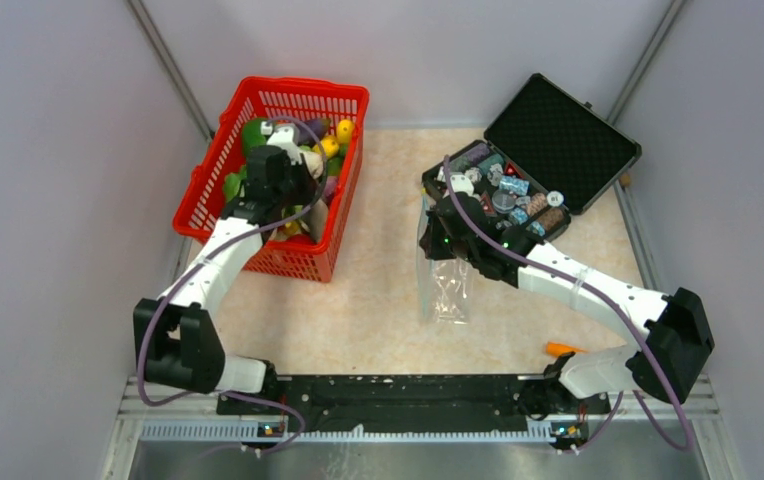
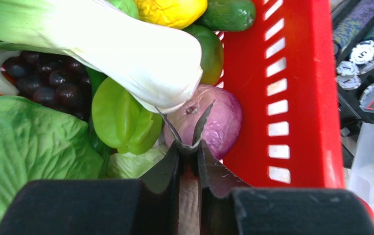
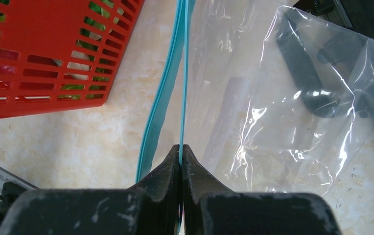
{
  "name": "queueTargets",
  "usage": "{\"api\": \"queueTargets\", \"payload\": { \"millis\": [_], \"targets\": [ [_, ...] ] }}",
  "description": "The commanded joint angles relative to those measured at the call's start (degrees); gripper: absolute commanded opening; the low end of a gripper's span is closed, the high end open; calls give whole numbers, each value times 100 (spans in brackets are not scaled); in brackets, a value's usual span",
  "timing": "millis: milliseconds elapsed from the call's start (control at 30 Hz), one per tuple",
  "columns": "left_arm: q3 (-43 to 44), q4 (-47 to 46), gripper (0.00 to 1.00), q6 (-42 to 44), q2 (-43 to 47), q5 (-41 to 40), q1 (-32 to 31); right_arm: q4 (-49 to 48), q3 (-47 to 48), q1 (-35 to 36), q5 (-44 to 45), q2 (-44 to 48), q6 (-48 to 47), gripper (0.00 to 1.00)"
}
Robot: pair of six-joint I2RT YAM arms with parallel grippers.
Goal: Place the food in the zip-top bag and seal the zipper
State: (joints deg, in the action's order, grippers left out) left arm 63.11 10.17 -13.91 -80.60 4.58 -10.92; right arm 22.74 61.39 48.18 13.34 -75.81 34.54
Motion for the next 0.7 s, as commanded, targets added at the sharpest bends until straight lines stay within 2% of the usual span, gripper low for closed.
{"api": "queueTargets", "payload": {
  "millis": [0, 67, 433, 667],
  "targets": [
    [-17, -112, 7, 107, 752, 83, 28, -241, 18, -49, 10, 74, 16, 0],
    [-47, -142, 0, 107, 1024, 151, 28, -283, -21, -48, 19, 91, 42, 0],
    [-216, -437, 0, 103, 2033, 729, 29, -478, -115, -47, -8, 142, 147, 0],
    [-263, -952, 0, 90, 2695, 1535, 28, -517, -123, -54, -39, 129, 203, 0]
  ]
}}
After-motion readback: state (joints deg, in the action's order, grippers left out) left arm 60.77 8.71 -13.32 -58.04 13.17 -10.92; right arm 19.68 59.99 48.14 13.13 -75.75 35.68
